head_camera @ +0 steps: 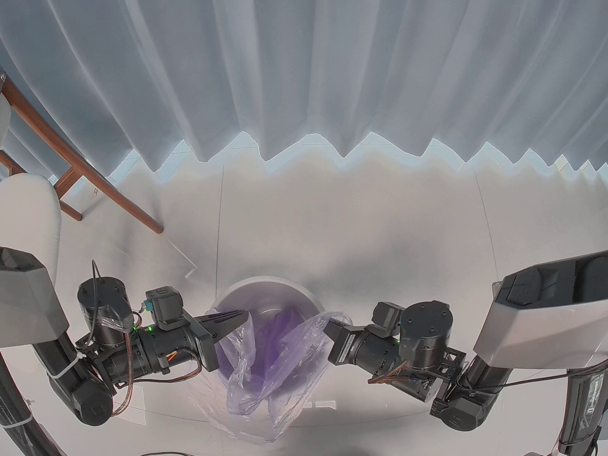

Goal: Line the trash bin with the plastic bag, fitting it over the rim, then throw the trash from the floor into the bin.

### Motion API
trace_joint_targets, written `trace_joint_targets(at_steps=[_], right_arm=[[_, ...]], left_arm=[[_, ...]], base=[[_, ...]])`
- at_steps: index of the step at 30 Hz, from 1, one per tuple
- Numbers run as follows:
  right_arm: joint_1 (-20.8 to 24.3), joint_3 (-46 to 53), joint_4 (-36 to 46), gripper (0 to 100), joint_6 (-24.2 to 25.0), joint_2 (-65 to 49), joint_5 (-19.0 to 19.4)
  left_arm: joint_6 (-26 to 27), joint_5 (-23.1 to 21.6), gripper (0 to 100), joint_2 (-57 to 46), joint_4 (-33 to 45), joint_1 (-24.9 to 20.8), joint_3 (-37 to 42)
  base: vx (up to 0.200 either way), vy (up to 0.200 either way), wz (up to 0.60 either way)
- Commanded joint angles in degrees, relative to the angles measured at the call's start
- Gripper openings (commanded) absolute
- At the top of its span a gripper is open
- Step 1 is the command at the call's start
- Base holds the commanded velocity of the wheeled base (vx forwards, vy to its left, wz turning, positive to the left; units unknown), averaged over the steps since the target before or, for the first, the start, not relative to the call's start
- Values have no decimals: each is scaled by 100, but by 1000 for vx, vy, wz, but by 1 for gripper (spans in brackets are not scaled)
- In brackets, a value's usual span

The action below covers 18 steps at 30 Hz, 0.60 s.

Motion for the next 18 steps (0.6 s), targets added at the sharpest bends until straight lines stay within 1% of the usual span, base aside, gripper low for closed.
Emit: trace_joint_targets(at_steps=[1,3,4,5,7,8,11,12,14,18], right_arm=[[-131,-426,477,0,-10,-90,3],[-245,-681,890,0,-10,-117,12],[-254,-707,916,0,-10,-125,12],[-403,-954,1224,0,-19,-143,12],[-482,-1077,1347,0,-37,-178,12],[-632,-1305,1567,0,-37,-248,12],[-869,-1692,2024,0,-37,-301,12],[-869,-1692,2024,0,-37,-301,12],[-992,-1920,2349,0,-37,-266,20],[-1097,-2122,2525,0,-46,-161,29]], left_arm=[[-35,91,0,242,30,-53,-103],[-105,196,0,260,56,-36,-235],[-114,214,0,260,56,-36,-244],[-254,399,0,330,56,-1,-376],[-334,486,0,383,48,8,-455],[-483,583,0,444,56,79,-613],[-562,583,0,471,162,281,-754],[-562,583,0,471,162,281,-754],[-562,583,0,541,434,492,-921],[-553,574,0,734,733,896,-1176]], base=[[0,0,0],[0,0,0],[0,0,0],[0,0,0],[0,0,0],[0,0,0],[0,0,0],[0,0,0],[0,0,0],[0,0,0]])
